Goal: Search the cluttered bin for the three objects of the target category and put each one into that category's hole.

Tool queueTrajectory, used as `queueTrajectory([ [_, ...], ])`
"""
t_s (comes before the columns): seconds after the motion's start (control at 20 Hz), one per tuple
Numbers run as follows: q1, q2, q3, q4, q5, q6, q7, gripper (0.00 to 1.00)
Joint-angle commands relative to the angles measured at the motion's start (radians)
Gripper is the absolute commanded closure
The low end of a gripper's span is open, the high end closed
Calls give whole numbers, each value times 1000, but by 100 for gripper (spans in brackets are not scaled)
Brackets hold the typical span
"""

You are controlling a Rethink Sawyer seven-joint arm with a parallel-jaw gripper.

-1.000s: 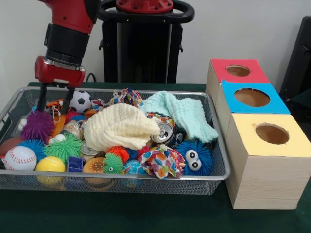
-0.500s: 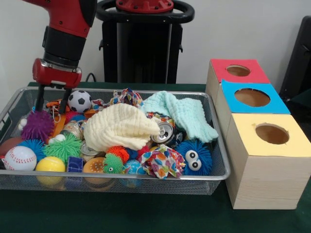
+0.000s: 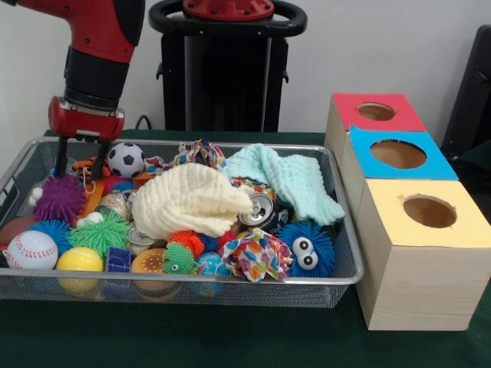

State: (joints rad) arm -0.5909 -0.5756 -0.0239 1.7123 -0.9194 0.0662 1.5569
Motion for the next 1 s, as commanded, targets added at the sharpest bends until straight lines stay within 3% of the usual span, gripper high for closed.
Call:
queueTrajectory([
  [0.05,-4,28,98,51,-7,134,-30,0],
  [0.35,-10,22,95,67,13,197,-45,0],
  [0.65,-75,15,169,119,52,230,-56,0],
  [1.0,-105,11,195,161,61,222,-29,0],
])
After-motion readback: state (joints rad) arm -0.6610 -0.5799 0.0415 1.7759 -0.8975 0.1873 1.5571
